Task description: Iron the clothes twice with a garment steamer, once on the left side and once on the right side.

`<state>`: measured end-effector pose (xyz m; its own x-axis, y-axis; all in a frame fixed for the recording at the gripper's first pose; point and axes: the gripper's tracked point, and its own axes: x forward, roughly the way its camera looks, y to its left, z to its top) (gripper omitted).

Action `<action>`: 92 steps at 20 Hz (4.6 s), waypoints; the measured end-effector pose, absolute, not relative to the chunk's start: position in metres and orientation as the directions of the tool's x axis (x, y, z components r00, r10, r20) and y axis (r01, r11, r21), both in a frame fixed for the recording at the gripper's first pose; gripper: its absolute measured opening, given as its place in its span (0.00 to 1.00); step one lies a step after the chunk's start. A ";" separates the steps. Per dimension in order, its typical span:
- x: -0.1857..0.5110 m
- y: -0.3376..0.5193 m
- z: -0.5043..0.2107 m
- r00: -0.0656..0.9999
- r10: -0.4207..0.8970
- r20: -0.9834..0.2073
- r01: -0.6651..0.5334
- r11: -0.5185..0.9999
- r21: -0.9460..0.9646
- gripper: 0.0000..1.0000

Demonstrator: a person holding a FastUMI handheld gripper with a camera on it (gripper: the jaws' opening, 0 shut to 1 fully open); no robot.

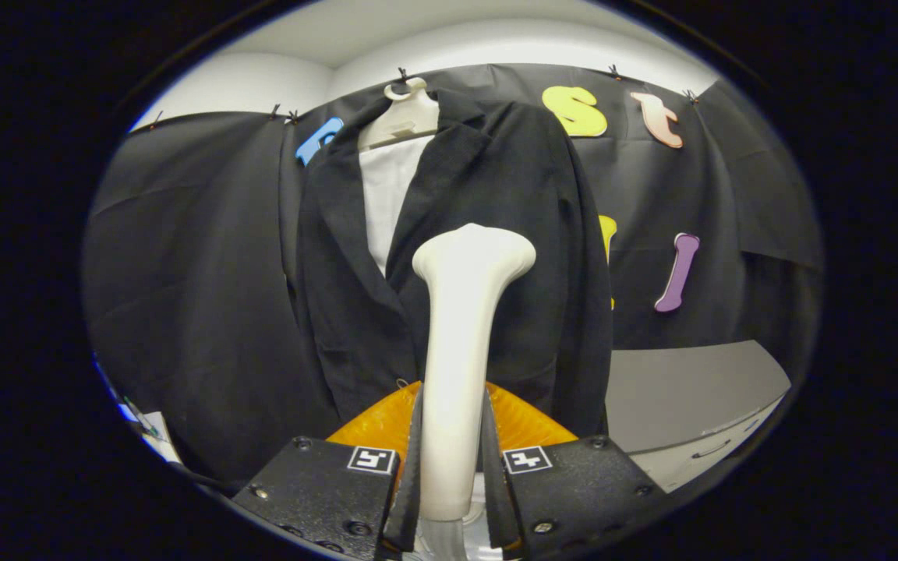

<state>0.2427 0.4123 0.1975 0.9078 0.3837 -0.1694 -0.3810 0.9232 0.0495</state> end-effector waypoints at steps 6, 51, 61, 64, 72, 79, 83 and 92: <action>0.241 0.409 0.156 0.897 0.376 -0.232 -0.375 0.926 0.050 0.37; 0.211 0.398 0.066 0.856 0.358 -0.374 -0.367 0.929 0.049 0.37; 0.183 0.487 0.232 0.882 0.459 -0.110 -0.462 0.887 0.000 0.37; 0.175 0.527 0.267 0.870 0.490 -0.062 -0.492 0.870 -0.030 0.37; 0.198 0.612 0.315 0.857 0.516 -0.005 -0.512 0.848 -0.138 0.37; 0.242 0.628 0.300 0.885 0.464 -0.034 -0.462 0.866 -0.190 0.37; 0.251 0.623 0.282 0.886 0.458 -0.071 -0.463 0.867 -0.184 0.37; 0.249 0.616 0.237 0.875 0.463 -0.144 -0.483 0.855 -0.186 0.37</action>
<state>0.2486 0.6156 0.2371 0.8746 0.4629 -0.1443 -0.4834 0.8554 -0.1859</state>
